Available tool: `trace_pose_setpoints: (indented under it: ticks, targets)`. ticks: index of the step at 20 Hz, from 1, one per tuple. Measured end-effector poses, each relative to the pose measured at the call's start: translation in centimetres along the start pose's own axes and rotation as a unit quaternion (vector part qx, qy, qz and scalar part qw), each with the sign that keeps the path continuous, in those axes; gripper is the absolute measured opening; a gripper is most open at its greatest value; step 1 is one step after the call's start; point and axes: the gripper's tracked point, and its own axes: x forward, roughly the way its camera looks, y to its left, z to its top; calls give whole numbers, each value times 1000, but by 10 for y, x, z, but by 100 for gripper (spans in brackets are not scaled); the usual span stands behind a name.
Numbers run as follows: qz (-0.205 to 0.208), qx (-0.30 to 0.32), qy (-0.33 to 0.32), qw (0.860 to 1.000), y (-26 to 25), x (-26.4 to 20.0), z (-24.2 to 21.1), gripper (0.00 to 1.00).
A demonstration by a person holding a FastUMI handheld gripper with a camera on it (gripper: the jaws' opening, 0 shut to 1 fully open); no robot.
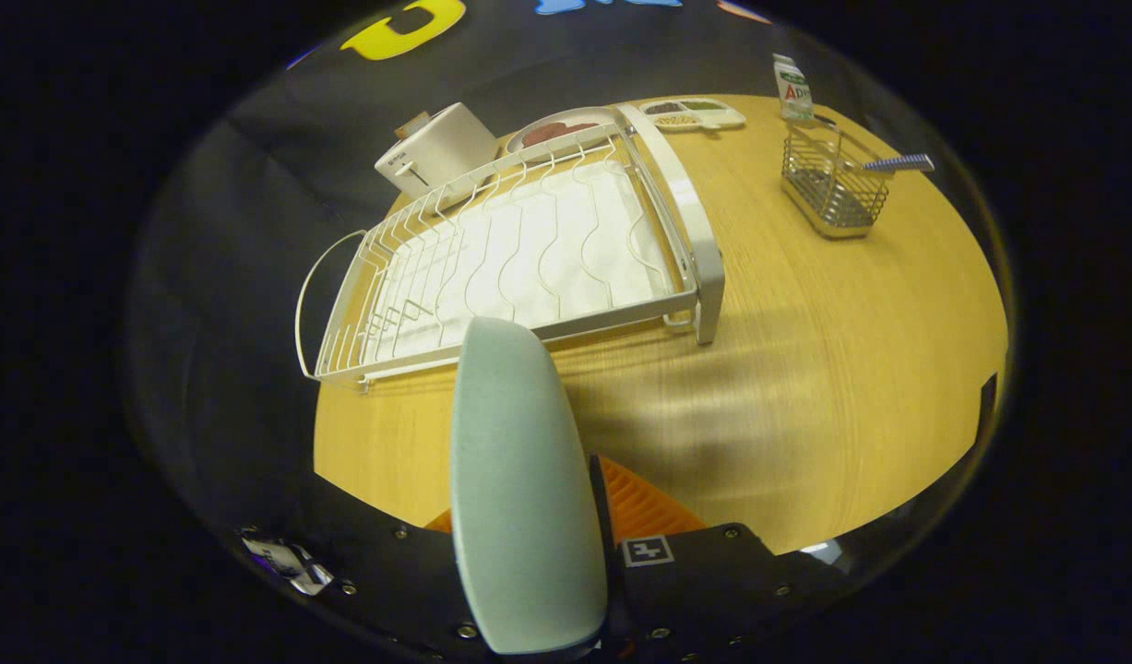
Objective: Take the plate from the dish rack, then take the spoon from the basket and place it into the plate.
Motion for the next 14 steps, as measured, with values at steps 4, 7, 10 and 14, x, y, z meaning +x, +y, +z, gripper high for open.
trace_pose_setpoints:
  ticks: [4, 7, 10, 14]
  targets:
    - [53, 18, 22, 998, 6, 17, -10, 42]
    - [44, 11, 21, 999, 0, 26, -12, 48]
    - [41, 14, 17, 999, -4, 25, -13, 55]
    - [-22, -9, 8, 1000, -32, 20, -12, 78]
